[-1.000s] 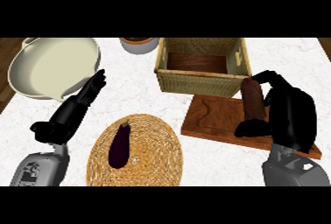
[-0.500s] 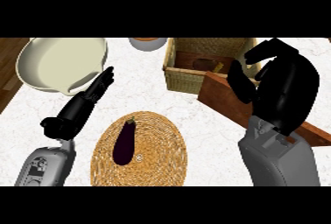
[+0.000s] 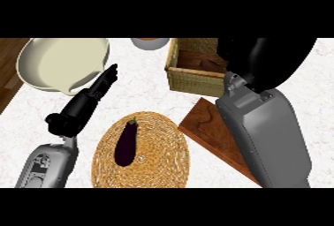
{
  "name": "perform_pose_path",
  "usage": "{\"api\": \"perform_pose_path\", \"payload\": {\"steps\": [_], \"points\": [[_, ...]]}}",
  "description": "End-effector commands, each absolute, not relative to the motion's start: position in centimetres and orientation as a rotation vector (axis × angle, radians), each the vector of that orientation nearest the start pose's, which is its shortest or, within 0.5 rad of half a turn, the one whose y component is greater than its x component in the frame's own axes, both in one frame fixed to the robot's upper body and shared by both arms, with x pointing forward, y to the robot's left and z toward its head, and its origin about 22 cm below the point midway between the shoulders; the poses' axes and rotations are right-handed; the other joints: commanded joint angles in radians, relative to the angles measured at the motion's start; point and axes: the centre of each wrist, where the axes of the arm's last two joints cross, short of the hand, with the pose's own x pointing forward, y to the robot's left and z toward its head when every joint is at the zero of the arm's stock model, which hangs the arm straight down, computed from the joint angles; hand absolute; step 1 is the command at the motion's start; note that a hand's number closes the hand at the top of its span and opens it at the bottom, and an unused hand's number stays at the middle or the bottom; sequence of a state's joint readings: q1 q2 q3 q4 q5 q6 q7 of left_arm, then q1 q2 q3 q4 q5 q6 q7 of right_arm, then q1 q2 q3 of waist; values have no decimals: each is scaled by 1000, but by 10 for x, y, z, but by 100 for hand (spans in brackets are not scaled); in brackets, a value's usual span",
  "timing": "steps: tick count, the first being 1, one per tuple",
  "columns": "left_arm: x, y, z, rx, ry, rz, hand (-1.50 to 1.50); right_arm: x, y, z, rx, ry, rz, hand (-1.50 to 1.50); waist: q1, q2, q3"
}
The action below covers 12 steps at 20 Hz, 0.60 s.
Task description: Pick the sweet potato from the cutting board and place it in the basket
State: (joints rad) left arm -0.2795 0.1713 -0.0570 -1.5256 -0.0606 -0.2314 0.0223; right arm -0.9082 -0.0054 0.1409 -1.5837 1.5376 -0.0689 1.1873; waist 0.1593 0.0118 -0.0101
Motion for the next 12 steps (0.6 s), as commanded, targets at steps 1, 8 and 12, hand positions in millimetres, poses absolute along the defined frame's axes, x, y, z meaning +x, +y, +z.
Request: {"api": "perform_pose_path", "payload": {"steps": [1,8,12], "points": [[304,227,66,-69,-1712,-505,0,339,-60,285,-1532,-1258,-263,150,-6,7,1],[305,227,68,-52,-1714,-482,0,352,-49,328,-1604,-1251,-416,150,-32,3,4],[305,235,64,-26,-1721,-454,0,368,-53,330,-1627,-1190,-421,150,-48,5,6]]}}
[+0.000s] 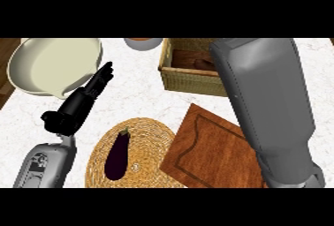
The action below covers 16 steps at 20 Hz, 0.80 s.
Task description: Pick the sweet potato from the cutting board and place it in the basket
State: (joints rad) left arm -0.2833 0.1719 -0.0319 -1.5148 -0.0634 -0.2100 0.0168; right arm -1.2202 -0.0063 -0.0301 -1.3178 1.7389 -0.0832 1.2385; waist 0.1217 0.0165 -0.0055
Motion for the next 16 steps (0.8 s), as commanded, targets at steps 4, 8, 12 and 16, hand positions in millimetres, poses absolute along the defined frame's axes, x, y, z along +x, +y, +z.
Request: {"api": "perform_pose_path", "payload": {"steps": [4,8,12,16], "points": [[305,238,68,-37,-1712,-436,0,376,-64,336,-1594,-1130,-437,150,-33,-6,3],[296,249,62,-17,-1701,-444,0,385,-71,316,-1568,-1102,-416,150,-38,-10,4],[300,242,64,-4,-1696,-438,0,393,-77,288,-1574,-1112,-420,150,-57,-7,4],[289,248,59,-6,-1690,-418,0,388,-79,262,-1625,-1152,-421,150,-78,-15,5]]}}
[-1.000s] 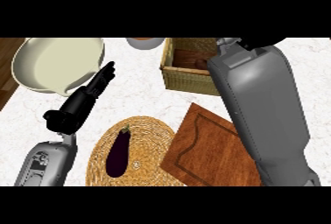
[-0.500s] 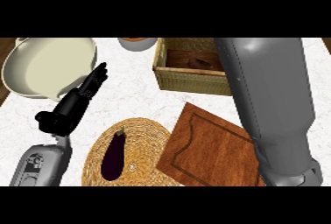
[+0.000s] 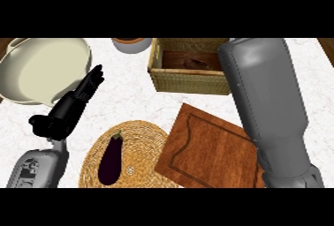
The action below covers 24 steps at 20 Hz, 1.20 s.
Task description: Pick the sweet potato from the cutting board and place it in the basket
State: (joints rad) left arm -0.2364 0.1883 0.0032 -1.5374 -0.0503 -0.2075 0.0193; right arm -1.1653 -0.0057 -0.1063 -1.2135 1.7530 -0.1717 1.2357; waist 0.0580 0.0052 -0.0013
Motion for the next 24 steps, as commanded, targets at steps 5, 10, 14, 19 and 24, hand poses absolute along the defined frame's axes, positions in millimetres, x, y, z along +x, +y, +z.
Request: {"api": "perform_pose_path", "payload": {"steps": [5,10,14,19,24], "points": [[291,252,63,15,-1700,-408,0,389,-80,249,-1689,-1135,-385,150,-29,-5,1],[285,263,55,9,-1684,-390,0,380,-107,246,-1659,-1194,-568,-150,-31,-4,2],[291,256,69,36,-1704,-399,0,385,-101,230,-1689,-1209,-494,-150,-30,-2,2],[279,265,43,36,-1692,-401,0,377,-94,254,-1661,-1282,-501,-150,-34,-3,1],[284,272,58,28,-1703,-400,0,363,-100,284,-1592,-1397,-655,-150,-35,-6,1]]}}
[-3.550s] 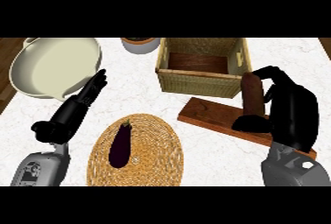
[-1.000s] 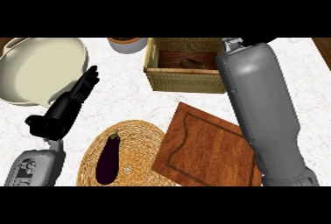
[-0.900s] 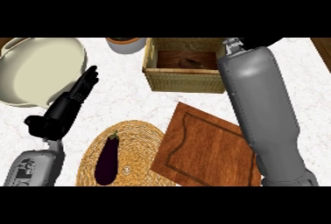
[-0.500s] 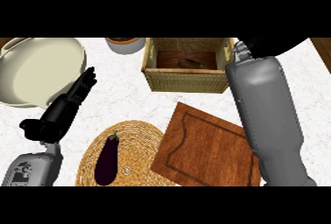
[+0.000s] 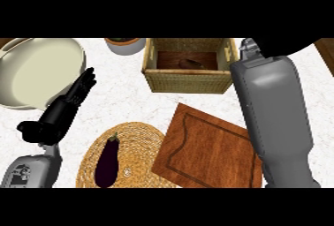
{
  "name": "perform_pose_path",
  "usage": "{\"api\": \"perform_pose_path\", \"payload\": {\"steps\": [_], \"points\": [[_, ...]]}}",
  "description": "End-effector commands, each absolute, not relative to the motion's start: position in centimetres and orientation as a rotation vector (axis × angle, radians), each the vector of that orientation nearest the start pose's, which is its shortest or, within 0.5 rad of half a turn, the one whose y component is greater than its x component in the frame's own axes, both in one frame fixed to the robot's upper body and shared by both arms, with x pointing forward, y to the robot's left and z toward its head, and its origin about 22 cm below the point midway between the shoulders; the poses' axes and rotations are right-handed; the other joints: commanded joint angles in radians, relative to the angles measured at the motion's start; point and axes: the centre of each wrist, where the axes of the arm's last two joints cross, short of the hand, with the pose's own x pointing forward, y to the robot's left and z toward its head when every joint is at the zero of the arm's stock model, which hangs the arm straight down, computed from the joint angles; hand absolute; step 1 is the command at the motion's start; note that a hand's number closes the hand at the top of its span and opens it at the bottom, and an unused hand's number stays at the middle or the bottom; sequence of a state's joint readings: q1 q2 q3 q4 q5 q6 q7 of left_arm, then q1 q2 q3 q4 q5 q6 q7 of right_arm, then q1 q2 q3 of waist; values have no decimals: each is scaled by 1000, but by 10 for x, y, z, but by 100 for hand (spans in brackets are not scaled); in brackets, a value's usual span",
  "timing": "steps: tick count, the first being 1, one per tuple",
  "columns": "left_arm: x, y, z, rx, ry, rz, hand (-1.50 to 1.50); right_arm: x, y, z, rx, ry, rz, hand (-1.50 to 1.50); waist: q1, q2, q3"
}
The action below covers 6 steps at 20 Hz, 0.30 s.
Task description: Pick the sweet potato from the cutting board and place it in the basket
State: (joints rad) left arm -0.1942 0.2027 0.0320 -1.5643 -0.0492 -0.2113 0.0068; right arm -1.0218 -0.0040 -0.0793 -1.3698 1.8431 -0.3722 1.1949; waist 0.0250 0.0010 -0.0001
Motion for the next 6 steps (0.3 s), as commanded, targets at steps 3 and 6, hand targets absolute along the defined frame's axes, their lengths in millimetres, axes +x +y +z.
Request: {"api": "perform_pose_path", "payload": {"steps": [3,6], "points": [[291,264,61,39,-1690,-403,0,354,-114,298,-1549,-1427,-792,-150,-12,-1,0],[283,271,68,42,-1685,-384,0,335,-120,300,-1471,-1385,-822,-150,-3,-11,1]]}}
